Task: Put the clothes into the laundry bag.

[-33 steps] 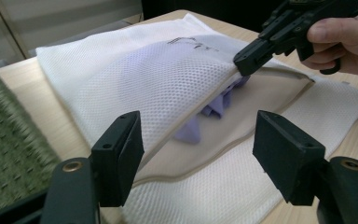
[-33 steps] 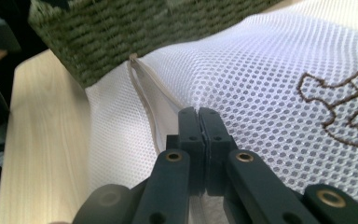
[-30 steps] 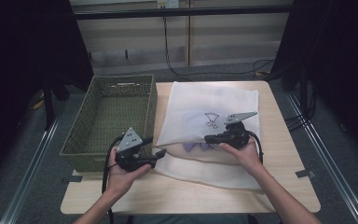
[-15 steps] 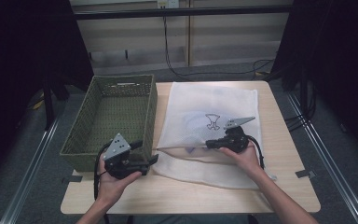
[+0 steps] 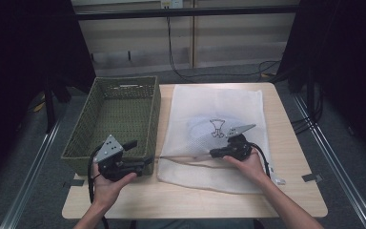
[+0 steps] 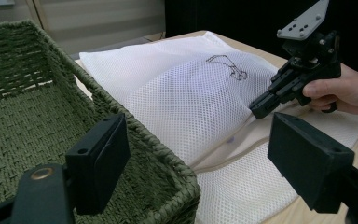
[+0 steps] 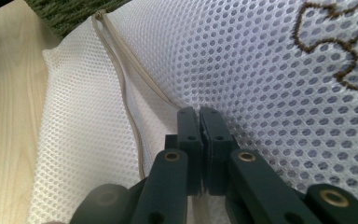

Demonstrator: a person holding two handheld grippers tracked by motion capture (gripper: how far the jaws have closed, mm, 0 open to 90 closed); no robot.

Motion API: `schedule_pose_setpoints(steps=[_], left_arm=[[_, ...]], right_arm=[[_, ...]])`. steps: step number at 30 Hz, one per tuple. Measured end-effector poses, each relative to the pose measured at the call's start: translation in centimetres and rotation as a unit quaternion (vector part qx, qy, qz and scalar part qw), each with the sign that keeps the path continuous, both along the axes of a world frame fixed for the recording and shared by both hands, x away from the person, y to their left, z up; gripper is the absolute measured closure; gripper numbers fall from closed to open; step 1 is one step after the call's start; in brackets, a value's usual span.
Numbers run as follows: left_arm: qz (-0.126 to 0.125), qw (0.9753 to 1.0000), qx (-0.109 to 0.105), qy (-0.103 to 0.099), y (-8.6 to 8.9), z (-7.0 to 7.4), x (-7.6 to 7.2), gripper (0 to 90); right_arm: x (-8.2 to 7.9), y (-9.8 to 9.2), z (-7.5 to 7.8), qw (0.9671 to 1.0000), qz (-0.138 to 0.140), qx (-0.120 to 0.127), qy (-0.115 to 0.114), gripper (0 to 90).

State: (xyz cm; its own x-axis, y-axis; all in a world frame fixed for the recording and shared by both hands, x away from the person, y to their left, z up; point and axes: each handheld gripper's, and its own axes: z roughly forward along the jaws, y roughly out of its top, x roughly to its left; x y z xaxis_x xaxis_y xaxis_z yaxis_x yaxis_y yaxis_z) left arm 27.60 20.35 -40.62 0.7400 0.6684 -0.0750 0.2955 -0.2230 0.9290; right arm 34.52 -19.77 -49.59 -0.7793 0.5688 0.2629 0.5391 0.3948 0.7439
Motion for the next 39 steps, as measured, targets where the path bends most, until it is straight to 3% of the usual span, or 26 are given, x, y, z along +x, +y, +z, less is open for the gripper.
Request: schedule_pose_setpoints(steps=[9,14,20,24,32,35,39], left_arm=[[0.007,1.0,0.0,-0.001,0.2,0.0,0.0,20.3],[0.006,1.0,0.001,-0.003,0.3,0.0,0.0,20.3],[0.008,1.0,-0.002,-0.002,0.3,-0.1,0.0,20.1],[0.01,0.9999,0.0,-0.002,0.5,-0.1,0.0,20.1],[0.026,0.9997,-0.003,-0.003,1.0,-0.2,0.1,20.1],[0.026,0.9997,-0.002,-0.004,1.0,-0.2,0.2,20.1],[0.028,0.9996,0.001,-0.008,1.0,0.0,0.2,19.9]], right_arm=[[0.3,0.1,-1.2,0.9997,0.014,-0.014,0.011,88.4],[0.5,0.0,-1.3,0.9991,0.033,-0.026,-0.004,88.4],[0.4,-0.2,-1.2,0.9988,0.023,-0.041,-0.013,87.6],[-0.2,-0.3,-1.2,0.9997,0.008,-0.022,-0.003,80.9],[-2.4,-1.0,1.1,0.9995,-0.03,0.003,-0.008,58.7],[-2.9,-1.6,2.3,0.9977,-0.057,0.029,-0.022,51.3],[-4.6,-2.6,4.1,0.9951,-0.07,0.043,-0.055,44.2]])
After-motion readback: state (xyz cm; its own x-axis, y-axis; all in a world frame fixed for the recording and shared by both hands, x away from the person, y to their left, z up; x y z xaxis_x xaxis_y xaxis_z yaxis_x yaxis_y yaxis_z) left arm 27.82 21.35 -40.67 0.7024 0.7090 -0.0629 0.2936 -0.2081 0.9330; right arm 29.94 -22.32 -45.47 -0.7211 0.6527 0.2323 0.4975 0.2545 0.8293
